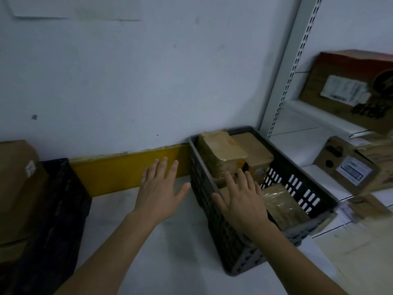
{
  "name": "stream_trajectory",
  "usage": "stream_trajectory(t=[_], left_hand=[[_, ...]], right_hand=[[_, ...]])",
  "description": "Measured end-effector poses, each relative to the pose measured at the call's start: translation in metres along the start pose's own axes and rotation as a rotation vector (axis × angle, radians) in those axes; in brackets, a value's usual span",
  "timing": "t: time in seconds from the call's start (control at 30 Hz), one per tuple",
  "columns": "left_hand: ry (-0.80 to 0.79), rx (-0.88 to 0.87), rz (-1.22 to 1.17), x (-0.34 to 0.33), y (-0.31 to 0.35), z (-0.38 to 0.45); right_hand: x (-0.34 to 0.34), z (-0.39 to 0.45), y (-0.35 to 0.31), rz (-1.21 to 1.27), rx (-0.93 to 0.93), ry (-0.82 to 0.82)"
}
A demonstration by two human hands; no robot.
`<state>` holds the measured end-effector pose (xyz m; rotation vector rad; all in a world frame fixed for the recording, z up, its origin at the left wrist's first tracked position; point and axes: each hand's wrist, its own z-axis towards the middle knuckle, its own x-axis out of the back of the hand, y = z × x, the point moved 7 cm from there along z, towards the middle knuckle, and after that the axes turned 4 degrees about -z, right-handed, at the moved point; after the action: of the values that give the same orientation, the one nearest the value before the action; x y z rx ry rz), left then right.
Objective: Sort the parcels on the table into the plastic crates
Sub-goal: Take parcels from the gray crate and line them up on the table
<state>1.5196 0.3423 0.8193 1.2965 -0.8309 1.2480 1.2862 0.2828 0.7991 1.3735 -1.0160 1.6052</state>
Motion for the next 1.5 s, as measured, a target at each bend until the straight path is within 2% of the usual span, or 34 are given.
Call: stream_trajectory(t=[0.2, 0.53, 0.8, 0.93, 1.03, 1.1, 1.2, 1.27, 1.33, 1.43, 1.5], left_hand=[[-0.068, -0.007, 0.049, -0.031, 0.024, 0.040], [-0.121, -0.026, 0.050, -0.070, 0.043, 0.098], [-0.113, 0.094, 0.028, -0.081, 0.039, 0.121], [-0.086, 0.206, -0.038, -0.084, 0.053, 0.133], [-0.031, 0.269, -0.176, -0.087, 0.071, 0.143], [0.021, 0.293, -0.287, -0.088, 0.082, 0.148], [0.092, 0.378, -0.690, -0.081, 0.097, 0.153], [0.113, 0.457, -1.038, -0.076, 0.107, 0.159], [0.145, 0.511, -1.279, -0.075, 0.115, 0.164], [0.202, 0.547, -1.437, -0.075, 0.119, 0.169], [0.237, 0.572, -1.487, -0.074, 0.113, 0.171]], right_hand=[[-0.024, 0.036, 0.045, 0.035, -0.087, -0.041], [-0.045, 0.118, 0.072, 0.017, -0.176, -0.148], [-0.068, 0.188, 0.067, 0.140, -0.111, -0.240], [-0.073, 0.195, 0.075, 0.162, -0.108, -0.162], [-0.055, 0.199, 0.078, 0.236, -0.053, -0.038], [-0.031, 0.196, 0.078, 0.276, 0.009, 0.106], [0.003, 0.188, 0.081, 0.289, 0.084, 0.264], [0.015, 0.182, 0.085, 0.276, 0.130, 0.300], [0.021, 0.174, 0.085, 0.268, 0.175, 0.331], [0.022, 0.160, 0.088, 0.309, 0.257, 0.325], [0.018, 0.159, 0.102, 0.426, 0.289, 0.217]])
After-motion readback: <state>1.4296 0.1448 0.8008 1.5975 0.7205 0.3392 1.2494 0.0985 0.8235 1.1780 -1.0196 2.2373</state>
